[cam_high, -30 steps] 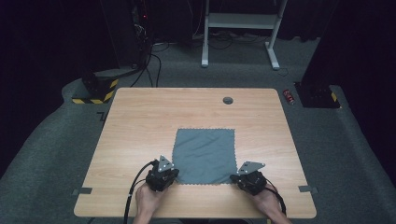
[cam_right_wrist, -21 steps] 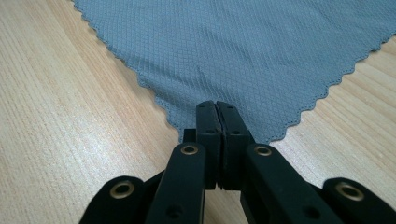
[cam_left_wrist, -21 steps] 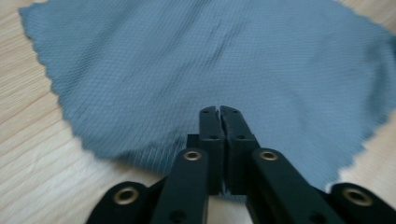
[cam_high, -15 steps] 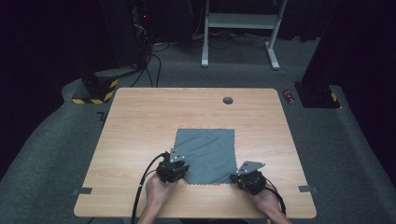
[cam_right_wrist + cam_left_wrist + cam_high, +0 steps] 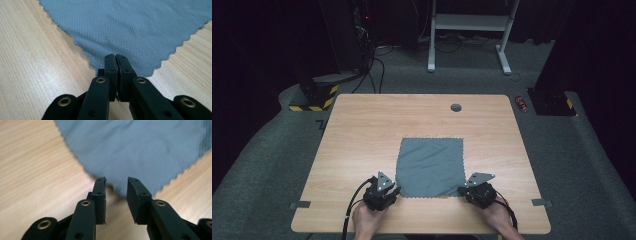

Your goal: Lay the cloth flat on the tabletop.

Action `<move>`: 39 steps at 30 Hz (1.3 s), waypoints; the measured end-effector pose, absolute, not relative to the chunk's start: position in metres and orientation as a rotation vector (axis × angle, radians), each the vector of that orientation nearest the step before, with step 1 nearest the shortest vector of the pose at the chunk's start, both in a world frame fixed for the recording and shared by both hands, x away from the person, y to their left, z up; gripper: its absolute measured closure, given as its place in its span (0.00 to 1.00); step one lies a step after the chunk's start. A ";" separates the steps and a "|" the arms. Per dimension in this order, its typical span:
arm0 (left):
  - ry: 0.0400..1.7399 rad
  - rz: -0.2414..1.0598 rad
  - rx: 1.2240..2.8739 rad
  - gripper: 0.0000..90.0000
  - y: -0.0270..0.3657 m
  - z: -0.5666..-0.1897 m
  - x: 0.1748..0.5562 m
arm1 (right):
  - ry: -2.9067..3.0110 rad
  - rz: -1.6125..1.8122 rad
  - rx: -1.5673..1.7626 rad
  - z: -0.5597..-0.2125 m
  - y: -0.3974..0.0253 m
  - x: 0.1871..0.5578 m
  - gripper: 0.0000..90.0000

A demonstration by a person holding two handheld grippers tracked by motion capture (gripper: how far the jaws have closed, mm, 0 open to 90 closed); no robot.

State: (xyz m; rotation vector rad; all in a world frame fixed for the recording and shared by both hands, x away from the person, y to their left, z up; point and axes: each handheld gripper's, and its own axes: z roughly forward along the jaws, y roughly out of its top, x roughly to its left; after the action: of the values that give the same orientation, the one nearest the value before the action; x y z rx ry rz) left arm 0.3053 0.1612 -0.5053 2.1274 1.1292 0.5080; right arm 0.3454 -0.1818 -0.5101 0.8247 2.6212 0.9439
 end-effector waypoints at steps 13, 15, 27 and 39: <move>1.095 0.509 2.121 0.75 0.144 -0.510 0.326 | 2.625 0.941 0.825 -0.510 -0.181 0.346 0.97; 1.089 0.507 2.121 0.75 0.138 -0.509 0.333 | 2.627 0.944 0.827 -0.510 -0.181 0.346 0.97; 1.102 0.531 2.089 0.70 0.130 -0.503 0.347 | 2.629 0.951 0.831 -0.510 -0.182 0.347 0.96; 1.121 0.560 2.120 0.74 0.161 -0.507 0.295 | 2.629 0.949 0.829 -0.510 -0.182 0.347 0.96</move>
State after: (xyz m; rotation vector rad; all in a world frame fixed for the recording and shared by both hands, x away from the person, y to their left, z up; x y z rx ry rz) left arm 0.2951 0.1606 -0.5068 2.1200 1.1212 0.5602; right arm 0.3465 -0.1819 -0.5100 0.8291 2.6290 0.9495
